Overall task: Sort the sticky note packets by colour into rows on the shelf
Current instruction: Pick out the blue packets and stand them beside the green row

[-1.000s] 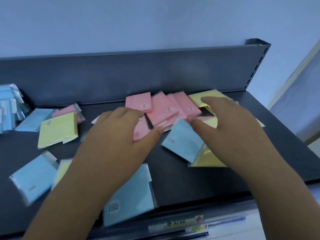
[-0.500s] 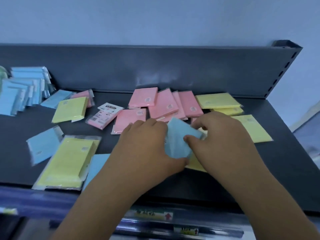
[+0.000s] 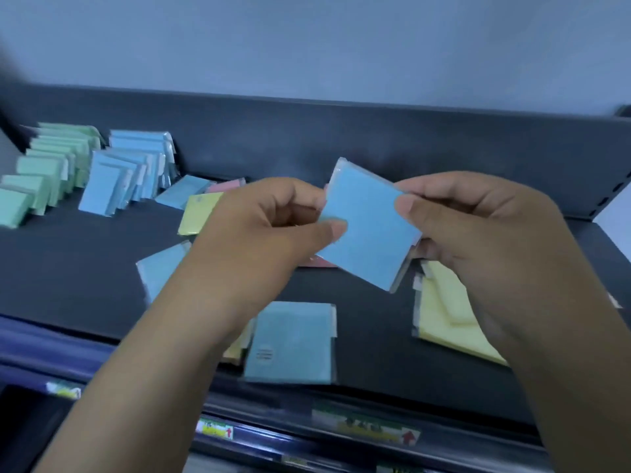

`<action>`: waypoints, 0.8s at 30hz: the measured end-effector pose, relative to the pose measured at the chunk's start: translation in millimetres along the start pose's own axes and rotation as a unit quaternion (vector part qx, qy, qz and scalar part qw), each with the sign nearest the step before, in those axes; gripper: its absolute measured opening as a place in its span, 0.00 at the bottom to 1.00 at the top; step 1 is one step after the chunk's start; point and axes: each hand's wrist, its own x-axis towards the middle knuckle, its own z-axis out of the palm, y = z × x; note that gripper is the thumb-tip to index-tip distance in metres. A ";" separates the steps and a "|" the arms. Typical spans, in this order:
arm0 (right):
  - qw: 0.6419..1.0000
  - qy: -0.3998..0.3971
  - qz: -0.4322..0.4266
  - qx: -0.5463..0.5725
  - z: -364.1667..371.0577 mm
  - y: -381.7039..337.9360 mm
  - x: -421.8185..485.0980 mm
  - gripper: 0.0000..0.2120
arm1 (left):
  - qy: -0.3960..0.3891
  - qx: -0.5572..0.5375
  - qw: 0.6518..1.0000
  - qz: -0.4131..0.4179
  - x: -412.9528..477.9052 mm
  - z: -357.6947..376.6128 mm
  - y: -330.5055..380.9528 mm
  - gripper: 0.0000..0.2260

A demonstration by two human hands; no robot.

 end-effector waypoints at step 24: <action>0.984 0.079 0.075 -0.141 359.5 1.3 25.2 0.06 | 0.071 0.034 0.994 -0.071 57.5 -337.2 -98.5 0.05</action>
